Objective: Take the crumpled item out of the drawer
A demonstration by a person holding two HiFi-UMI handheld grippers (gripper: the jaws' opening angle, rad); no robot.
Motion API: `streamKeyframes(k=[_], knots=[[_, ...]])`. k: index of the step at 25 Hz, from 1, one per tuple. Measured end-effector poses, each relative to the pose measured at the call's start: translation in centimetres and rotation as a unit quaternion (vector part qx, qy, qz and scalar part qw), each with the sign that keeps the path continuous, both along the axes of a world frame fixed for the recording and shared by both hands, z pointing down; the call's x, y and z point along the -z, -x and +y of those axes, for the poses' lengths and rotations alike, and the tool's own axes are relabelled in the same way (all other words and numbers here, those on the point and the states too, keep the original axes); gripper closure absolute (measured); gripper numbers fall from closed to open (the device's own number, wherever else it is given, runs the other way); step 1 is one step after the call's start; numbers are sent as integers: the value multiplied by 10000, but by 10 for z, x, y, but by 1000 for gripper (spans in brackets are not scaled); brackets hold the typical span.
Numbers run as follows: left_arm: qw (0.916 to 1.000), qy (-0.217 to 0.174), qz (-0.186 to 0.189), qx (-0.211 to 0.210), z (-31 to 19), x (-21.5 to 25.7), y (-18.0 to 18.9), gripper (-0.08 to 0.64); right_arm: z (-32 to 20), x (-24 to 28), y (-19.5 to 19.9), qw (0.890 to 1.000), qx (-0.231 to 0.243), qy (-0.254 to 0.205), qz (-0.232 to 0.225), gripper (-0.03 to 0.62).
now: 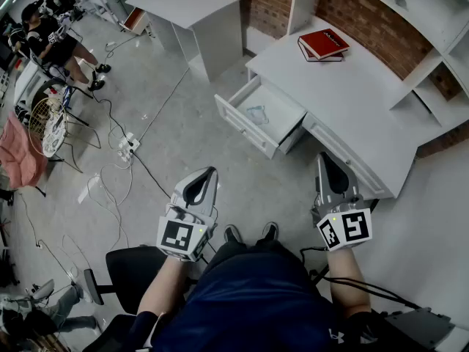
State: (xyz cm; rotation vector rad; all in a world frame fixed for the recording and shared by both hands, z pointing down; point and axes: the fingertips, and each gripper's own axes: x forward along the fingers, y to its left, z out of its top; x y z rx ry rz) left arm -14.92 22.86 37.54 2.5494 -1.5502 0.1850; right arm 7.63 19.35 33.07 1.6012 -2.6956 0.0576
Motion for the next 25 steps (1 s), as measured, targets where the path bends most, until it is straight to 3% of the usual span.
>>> streamKeyframes(k=[15,25], knots=[[9991,41,-415,54,-35,-12,-33,558,-21,-17,-44,9998,151,142,8,591],[9984,351,-387,233,-56,-40,-66,558,-57,-37,-66,9983,468,334,-21,589]])
